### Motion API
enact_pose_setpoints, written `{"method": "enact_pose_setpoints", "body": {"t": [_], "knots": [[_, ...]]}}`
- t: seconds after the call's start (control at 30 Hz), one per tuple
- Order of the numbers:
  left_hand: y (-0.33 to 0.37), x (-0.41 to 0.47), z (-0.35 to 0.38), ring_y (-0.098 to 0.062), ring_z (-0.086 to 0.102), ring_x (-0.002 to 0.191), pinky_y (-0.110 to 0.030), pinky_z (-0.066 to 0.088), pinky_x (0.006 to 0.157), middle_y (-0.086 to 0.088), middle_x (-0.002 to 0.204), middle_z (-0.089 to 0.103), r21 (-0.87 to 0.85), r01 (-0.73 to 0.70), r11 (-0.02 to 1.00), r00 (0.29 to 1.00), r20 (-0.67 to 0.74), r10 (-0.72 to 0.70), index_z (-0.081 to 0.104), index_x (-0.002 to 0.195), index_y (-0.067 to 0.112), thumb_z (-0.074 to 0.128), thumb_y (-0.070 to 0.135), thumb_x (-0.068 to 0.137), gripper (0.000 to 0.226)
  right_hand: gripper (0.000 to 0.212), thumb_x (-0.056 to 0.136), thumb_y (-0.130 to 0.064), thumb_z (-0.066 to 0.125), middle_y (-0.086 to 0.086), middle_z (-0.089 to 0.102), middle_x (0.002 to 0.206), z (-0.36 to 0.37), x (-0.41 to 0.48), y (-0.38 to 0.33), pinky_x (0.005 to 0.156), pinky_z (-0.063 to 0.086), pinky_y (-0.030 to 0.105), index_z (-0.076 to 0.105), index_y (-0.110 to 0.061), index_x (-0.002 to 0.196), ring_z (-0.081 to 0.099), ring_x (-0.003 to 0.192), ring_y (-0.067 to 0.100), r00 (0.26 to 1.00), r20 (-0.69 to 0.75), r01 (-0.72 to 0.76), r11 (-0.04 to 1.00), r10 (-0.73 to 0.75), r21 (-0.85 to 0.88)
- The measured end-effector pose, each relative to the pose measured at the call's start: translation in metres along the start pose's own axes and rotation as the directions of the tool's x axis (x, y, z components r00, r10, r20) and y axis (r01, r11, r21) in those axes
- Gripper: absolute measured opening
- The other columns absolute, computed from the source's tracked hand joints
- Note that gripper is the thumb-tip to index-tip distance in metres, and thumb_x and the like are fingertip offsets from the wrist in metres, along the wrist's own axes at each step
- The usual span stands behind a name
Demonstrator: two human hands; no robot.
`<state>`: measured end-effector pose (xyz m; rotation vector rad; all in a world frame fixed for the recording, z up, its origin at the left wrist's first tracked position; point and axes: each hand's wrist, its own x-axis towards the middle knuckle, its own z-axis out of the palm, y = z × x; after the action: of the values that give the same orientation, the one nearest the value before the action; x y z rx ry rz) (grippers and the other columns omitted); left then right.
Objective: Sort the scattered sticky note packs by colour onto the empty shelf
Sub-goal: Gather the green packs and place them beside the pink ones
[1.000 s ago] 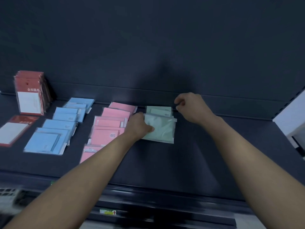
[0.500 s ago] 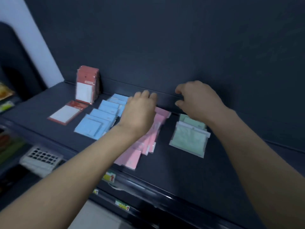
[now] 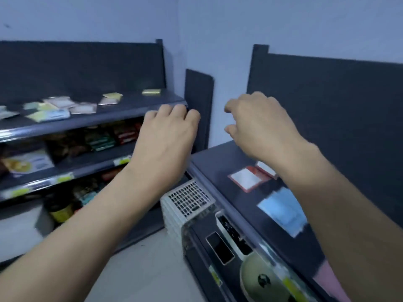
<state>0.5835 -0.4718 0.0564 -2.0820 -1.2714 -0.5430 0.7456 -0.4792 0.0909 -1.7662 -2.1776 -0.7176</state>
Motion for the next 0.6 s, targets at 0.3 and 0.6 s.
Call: {"method": "enact_pose_setpoints", "body": {"t": [0.3, 0.6], "knots": [[-0.192, -0.056, 0.022, -0.036, 0.057, 0.067, -0.036, 0.042, 0.058, -0.014, 0.075, 0.058, 0.19, 0.222, 0.956, 0.975, -0.012, -0.224, 0.061, 0.087, 0.004, 0.081, 0.002, 0.056, 0.037, 0.024, 0.093, -0.014, 0.052, 0.006, 0.06, 0.107, 0.022, 0.125, -0.176, 0.073, 0.03, 0.033, 0.058, -0.015, 0.116, 0.051, 0.103, 0.027, 0.967, -0.142, 0.233, 0.957, -0.21, 0.173], [-0.308, -0.105, 0.052, -0.034, 0.056, 0.061, -0.032, 0.04, 0.055, -0.013, 0.071, 0.058, 0.278, 0.415, 0.866, 0.894, 0.048, -0.444, 0.06, 0.081, 0.004, 0.083, 0.004, 0.056, 0.033, 0.025, 0.096, -0.028, 0.049, 0.007, 0.061, 0.107, 0.052, 0.217, -0.296, 0.069, 0.028, 0.031, 0.058, -0.015, 0.116, 0.052, 0.104, 0.028, 0.902, -0.22, 0.424, 0.856, -0.371, 0.297]]}}
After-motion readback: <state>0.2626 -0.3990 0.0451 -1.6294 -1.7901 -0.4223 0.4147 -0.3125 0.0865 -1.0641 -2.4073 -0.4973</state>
